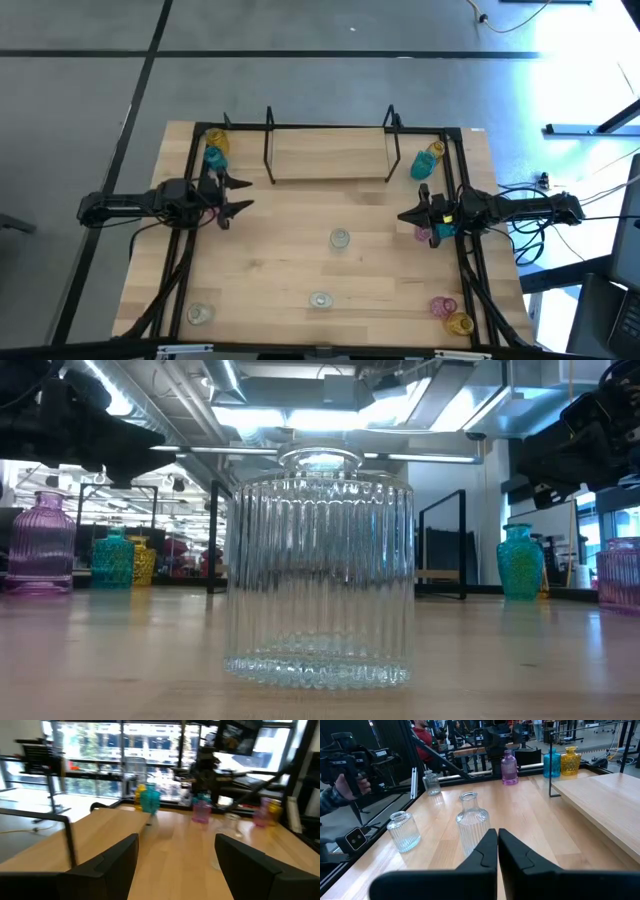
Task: Sort vases onto shelf
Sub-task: Put the top transparent vase on the shelf
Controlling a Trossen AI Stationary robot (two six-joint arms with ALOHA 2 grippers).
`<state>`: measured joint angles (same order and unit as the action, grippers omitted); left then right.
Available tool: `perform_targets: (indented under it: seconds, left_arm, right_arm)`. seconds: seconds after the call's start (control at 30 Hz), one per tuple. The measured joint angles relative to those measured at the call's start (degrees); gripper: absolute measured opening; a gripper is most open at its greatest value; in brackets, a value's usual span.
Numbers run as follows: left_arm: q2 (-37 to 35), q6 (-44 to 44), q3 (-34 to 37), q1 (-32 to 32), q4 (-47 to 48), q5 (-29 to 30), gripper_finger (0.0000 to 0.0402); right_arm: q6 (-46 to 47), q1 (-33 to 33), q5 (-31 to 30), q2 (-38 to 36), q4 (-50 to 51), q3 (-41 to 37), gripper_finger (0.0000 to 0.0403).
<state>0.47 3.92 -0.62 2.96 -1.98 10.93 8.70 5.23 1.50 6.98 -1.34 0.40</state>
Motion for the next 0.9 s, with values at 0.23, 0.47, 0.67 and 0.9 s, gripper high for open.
perform_targets:
  seconds: [0.23,0.47,0.67,0.9]
  left_arm:
    - [0.0,0.0,0.0,0.0,-3.1,2.5,0.0257]
    - [0.0,-0.2,0.0,0.0,-8.6,3.3,0.0257]
    - [0.0,0.4,0.0,0.0,-13.9,4.1,0.0256]
    - [0.0,0.5,0.0,0.0,-14.4,4.2,0.0256]
  right_arm:
    - [0.0,0.0,0.0,0.0,-0.7,0.0,0.0005]
    - [2.5,0.0,-1.5,0.0,-2.9,0.0,0.0005]
    - [2.9,0.0,-7.3,0.0,-9.7,0.0,0.0005]
    - [3.3,0.0,-8.6,0.0,-12.6,0.0,0.0005]
